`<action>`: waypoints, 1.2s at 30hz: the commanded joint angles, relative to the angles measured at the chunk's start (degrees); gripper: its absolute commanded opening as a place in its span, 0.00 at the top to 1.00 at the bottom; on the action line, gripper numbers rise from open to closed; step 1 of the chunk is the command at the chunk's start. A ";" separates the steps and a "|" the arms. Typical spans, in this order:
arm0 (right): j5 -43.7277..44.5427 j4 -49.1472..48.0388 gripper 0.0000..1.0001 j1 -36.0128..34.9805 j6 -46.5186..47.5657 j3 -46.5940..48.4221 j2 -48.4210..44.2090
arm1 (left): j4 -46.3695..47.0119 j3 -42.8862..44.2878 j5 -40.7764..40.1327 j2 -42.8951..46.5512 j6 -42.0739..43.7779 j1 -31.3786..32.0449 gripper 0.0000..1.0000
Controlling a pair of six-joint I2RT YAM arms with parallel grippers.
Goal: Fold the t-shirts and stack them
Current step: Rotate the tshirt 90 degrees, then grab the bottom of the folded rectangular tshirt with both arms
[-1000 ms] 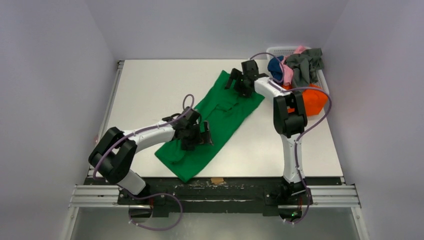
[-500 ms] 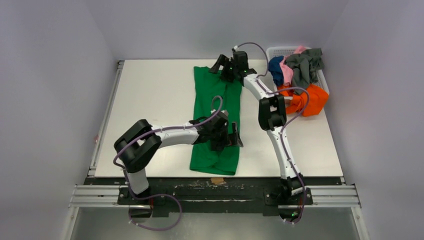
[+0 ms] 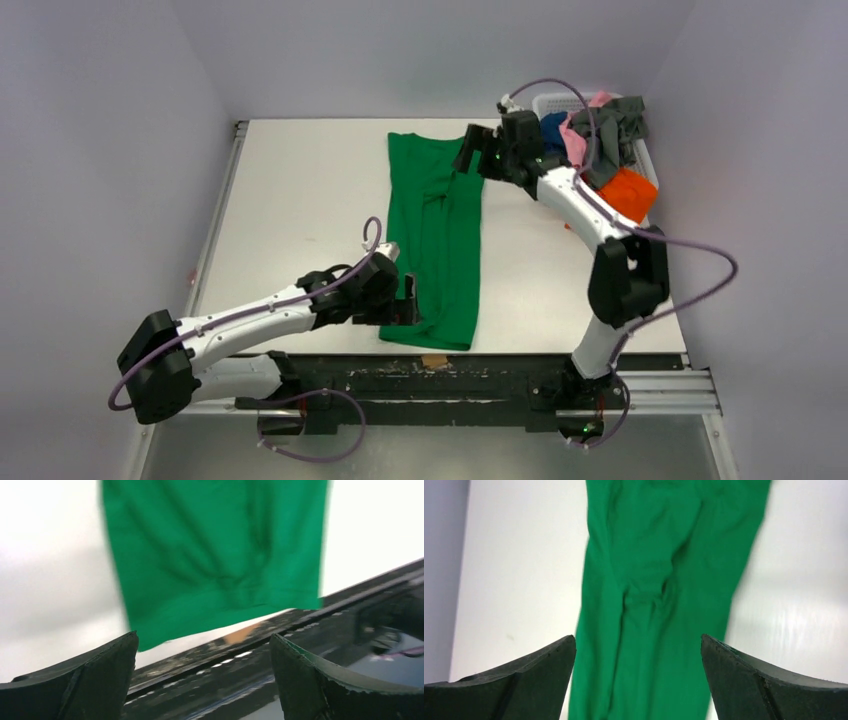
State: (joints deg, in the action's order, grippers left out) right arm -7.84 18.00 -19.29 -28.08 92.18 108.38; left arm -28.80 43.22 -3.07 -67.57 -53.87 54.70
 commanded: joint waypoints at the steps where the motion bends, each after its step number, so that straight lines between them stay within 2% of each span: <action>1: 7.32 -0.76 0.07 -5.33 -1.90 -23.85 -13.82 | -3.67 -6.47 -0.84 0.67 3.96 -3.57 0.01; 4: 10.42 -2.18 0.09 -11.54 -5.39 -36.86 -23.32 | -0.10 -7.95 4.04 -1.66 5.84 -5.98 0.15; 9: 13.35 0.51 0.16 -19.75 -11.38 -49.24 -33.96 | 2.85 -9.23 6.34 -4.52 6.70 -6.27 0.36; 14: 7.51 -0.52 0.24 -24.97 -15.91 -58.56 -41.65 | 5.71 -9.99 6.14 -7.63 6.16 -7.06 0.52; 21: -0.26 -4.22 0.40 -28.43 -20.90 -66.03 -45.98 | 6.80 -9.74 6.19 -10.65 4.56 -7.15 1.00; 24: -1.22 -5.36 0.47 -29.02 -21.96 -66.99 -45.50 | 6.28 -10.90 5.44 -9.85 3.70 -7.15 1.00; 27: -2.97 -7.68 0.59 -29.31 -22.98 -68.15 -45.36 | 7.16 -12.86 6.34 -8.41 2.19 -7.09 1.00; 29: -4.39 -9.28 0.71 -29.44 -23.62 -69.07 -45.25 | 7.81 -13.97 6.89 -7.46 0.97 -6.85 1.00; 30: -4.92 -9.68 0.80 -29.48 -24.07 -69.68 -45.46 | 7.87 -14.47 6.88 -7.02 0.23 -6.57 1.00; 31: -5.42 -9.92 0.94 -29.49 -24.45 -70.44 -45.94 | 7.77 -14.91 6.85 -6.50 -0.61 -6.15 1.00; 32: -5.59 -9.95 1.00 -29.53 -24.68 -71.19 -46.99 | 7.50 -15.38 6.85 -5.79 -1.35 -5.64 1.00; 36: -2.22 -2.42 1.00 -29.50 -25.15 -73.07 -54.78 | 0.48 -17.17 3.45 -0.39 -5.76 -1.86 1.00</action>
State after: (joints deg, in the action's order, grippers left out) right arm -11.05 11.09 -48.47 -51.57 20.34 60.27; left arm -18.00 29.61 3.75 -71.40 -54.87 49.34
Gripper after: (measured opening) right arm 0.012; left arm 0.019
